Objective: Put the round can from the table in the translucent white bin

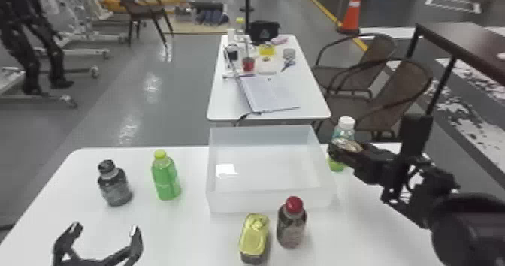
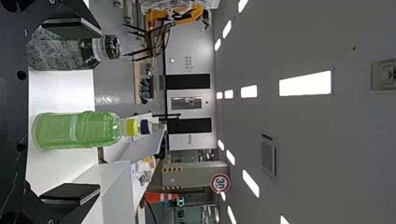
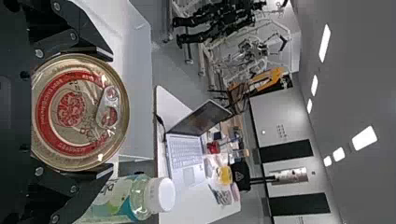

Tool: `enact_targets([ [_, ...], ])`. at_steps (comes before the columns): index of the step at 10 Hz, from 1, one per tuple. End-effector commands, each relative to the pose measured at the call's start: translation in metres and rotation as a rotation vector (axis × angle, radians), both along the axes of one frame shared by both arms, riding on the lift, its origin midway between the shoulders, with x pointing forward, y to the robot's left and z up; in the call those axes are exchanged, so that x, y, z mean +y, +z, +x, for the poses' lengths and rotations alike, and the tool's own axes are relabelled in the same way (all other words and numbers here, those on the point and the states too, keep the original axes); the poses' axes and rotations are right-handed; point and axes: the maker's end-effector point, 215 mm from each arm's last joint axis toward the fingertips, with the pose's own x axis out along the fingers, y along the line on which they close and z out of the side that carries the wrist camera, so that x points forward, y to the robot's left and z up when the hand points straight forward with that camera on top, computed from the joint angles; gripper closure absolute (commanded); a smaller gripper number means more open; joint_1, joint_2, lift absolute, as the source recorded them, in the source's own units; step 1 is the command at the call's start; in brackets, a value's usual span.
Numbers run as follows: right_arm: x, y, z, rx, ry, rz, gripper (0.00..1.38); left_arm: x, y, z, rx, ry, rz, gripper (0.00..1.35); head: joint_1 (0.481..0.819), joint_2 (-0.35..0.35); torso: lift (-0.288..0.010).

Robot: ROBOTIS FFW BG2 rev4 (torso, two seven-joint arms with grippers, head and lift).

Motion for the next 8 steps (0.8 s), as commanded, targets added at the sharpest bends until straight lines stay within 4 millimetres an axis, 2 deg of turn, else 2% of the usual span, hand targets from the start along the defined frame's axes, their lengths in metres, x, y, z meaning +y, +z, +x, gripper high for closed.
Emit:
enact_targets([
  [1, 0.004, -0.011, 0.013, 0.032, 0.038, 0.007, 0.74, -0.002, -0.001, 0.001, 0.002, -0.001, -0.005, 0.14, 0.549, 0.0, -0.1],
  [4, 0.033, -0.036, 0.022, 0.074, 0.185, 0.06, 0.75, -0.004, -0.002, 0.003, 0.003, -0.005, -0.008, 0.14, 0.549, 0.0, -0.1],
  [8, 0.064, -0.059, 0.028, 0.124, 0.27, 0.113, 0.75, -0.007, -0.001, 0.006, 0.0, -0.008, -0.011, 0.14, 0.549, 0.0, -0.1],
])
